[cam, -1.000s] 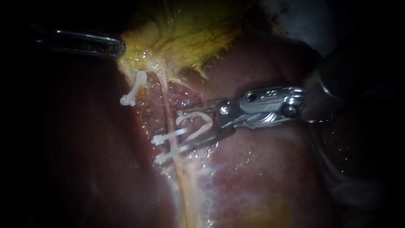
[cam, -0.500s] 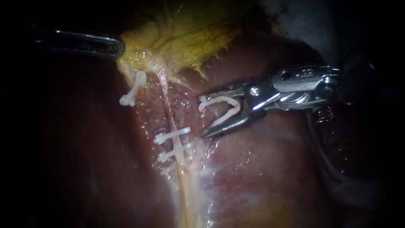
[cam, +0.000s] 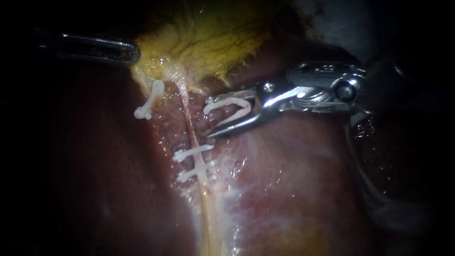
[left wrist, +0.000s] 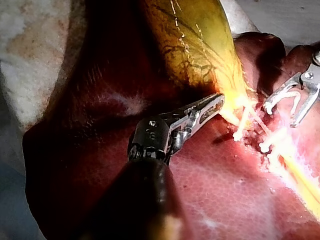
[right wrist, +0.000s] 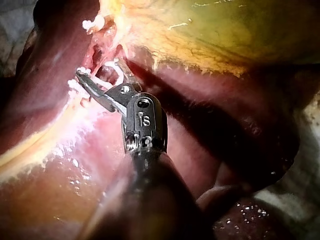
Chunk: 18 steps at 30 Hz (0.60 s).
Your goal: Clipping third clip right tube
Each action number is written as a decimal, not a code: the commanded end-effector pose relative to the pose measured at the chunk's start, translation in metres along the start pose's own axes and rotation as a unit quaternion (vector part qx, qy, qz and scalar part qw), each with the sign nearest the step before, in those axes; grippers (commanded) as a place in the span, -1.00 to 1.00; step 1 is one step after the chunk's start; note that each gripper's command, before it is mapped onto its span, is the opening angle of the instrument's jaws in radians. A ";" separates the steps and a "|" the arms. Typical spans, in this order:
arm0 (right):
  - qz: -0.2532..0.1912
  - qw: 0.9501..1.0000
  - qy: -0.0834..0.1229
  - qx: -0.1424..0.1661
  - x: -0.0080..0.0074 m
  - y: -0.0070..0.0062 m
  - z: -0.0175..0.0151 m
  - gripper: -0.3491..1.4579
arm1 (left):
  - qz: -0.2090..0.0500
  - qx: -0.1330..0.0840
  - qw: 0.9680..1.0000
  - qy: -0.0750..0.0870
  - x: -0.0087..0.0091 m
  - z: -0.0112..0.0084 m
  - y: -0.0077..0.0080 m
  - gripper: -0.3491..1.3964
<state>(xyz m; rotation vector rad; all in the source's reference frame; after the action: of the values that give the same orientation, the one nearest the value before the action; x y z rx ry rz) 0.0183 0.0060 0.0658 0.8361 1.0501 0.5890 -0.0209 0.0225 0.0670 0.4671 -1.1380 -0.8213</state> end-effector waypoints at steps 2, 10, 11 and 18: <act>0.013 1.000 -0.002 0.002 -0.0007 0.0005 0.0005 -0.03 | 0.000 0.000 1.000 0.000 0.0000 0.0000 0.0000 -1.00; 0.045 0.999 -0.008 0.005 -0.0030 0.0027 0.0025 -0.03 | 0.000 0.000 1.000 0.000 0.0000 0.0000 0.0000 -1.00; 0.047 0.999 -0.008 0.005 -0.0032 0.0030 0.0027 -0.02 | 0.000 0.000 1.000 0.000 0.0000 0.0000 0.0000 -1.00; 0.086 0.995 0.044 0.037 -0.0040 0.0051 0.0043 -0.02 | 0.000 0.000 1.000 0.000 0.0000 0.0000 -0.0001 -1.00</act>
<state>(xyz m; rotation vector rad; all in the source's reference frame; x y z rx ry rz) 0.0206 0.0044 0.0733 1.0010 1.1080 0.7524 -0.0209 0.0224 0.0669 0.4673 -1.1379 -0.8215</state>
